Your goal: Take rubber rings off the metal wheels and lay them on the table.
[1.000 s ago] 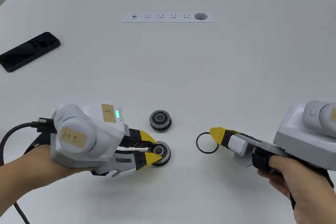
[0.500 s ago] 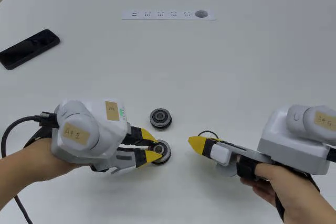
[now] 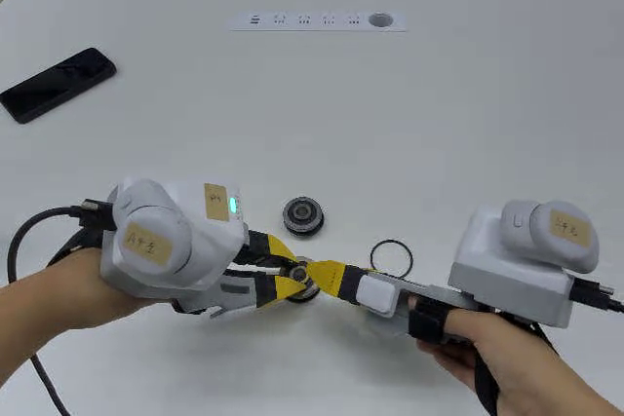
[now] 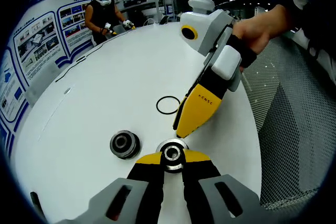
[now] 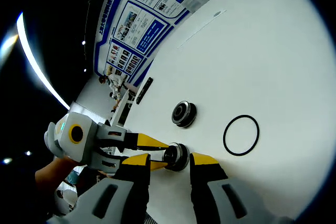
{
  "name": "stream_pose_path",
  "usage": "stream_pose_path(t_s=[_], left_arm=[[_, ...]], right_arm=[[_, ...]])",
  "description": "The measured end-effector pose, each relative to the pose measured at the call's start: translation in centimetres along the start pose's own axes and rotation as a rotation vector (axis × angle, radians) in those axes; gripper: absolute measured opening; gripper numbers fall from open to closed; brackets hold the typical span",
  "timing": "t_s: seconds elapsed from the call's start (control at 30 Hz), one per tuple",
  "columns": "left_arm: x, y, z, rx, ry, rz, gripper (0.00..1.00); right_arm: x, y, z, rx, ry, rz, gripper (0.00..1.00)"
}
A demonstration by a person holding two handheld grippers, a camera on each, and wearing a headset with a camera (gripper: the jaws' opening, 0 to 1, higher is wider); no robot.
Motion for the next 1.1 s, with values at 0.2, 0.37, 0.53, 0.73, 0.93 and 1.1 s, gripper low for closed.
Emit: stream_pose_path(t_s=[0.2, 0.37, 0.53, 0.73, 0.93, 1.1], left_arm=[[0.0, 0.0, 0.0, -0.003, -0.003, 0.003, 0.13], [0.0, 0.0, 0.0, -0.001, -0.003, 0.004, 0.13], [0.1, 0.0, 0.0, -0.002, -0.004, 0.005, 0.13], [0.1, 0.0, 0.0, -0.002, -0.005, 0.007, 0.13], [0.1, 0.0, 0.0, -0.003, -0.005, 0.006, 0.13], [0.1, 0.1, 0.0, -0.002, -0.003, 0.006, 0.13]], right_arm=[[-0.2, -0.6, 0.2, -0.006, -0.036, -0.002, 0.36], [-0.3, -0.9, 0.4, -0.016, -0.044, -0.004, 0.37], [-0.4, -1.2, 0.7, -0.021, -0.068, -0.012, 0.37], [-0.6, -1.2, 0.7, -0.02, -0.061, -0.019, 0.35], [-0.7, -1.1, 0.9, -0.025, -0.079, -0.032, 0.34], [-0.6, -1.0, 0.9, -0.015, -0.084, -0.03, 0.36]])
Point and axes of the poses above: the centre of the closed fingertips' face, and the gripper's own axes: y roughly backward along the fingers, x roughly to its right, z roughly out of its underside, the point moved 1 cm from there along y, roughly backward along the fingers, and after that the axes turned 15 degrees about y, right-handed, at the moved point
